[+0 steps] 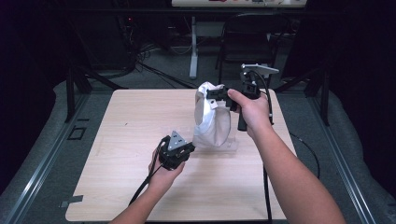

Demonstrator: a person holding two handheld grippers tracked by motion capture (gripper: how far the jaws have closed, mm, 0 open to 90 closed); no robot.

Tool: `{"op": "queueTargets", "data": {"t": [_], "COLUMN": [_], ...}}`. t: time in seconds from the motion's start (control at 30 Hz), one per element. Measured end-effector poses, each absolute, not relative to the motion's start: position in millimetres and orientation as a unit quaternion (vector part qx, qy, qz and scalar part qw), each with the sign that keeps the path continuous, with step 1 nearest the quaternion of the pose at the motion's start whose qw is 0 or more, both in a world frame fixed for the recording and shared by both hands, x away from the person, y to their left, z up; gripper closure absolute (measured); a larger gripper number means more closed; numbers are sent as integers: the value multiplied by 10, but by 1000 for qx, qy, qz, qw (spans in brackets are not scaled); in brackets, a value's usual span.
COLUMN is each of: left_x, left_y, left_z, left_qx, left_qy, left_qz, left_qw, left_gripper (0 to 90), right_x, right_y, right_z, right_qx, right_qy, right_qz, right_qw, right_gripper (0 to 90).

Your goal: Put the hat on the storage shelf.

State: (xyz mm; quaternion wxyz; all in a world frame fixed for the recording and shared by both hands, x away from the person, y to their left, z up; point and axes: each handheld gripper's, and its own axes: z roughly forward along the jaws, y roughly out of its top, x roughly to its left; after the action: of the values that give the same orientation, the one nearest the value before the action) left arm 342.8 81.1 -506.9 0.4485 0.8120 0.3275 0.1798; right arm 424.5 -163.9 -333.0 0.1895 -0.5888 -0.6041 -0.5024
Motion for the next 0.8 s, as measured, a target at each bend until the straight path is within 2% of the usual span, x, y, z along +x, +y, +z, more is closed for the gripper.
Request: {"op": "queueTargets", "data": {"t": [0.8], "left_x": [3491], "left_y": [881], "left_z": [-5207], "left_qx": [816], "left_qy": [380], "left_qz": [136], "left_qw": [414], "left_gripper": [858], "right_x": [4266], "right_y": [-1602], "right_z": [-3526], "right_qx": [-595], "right_qy": [-613], "right_qz": [-483], "right_qw": [190], "right_gripper": [820]}}
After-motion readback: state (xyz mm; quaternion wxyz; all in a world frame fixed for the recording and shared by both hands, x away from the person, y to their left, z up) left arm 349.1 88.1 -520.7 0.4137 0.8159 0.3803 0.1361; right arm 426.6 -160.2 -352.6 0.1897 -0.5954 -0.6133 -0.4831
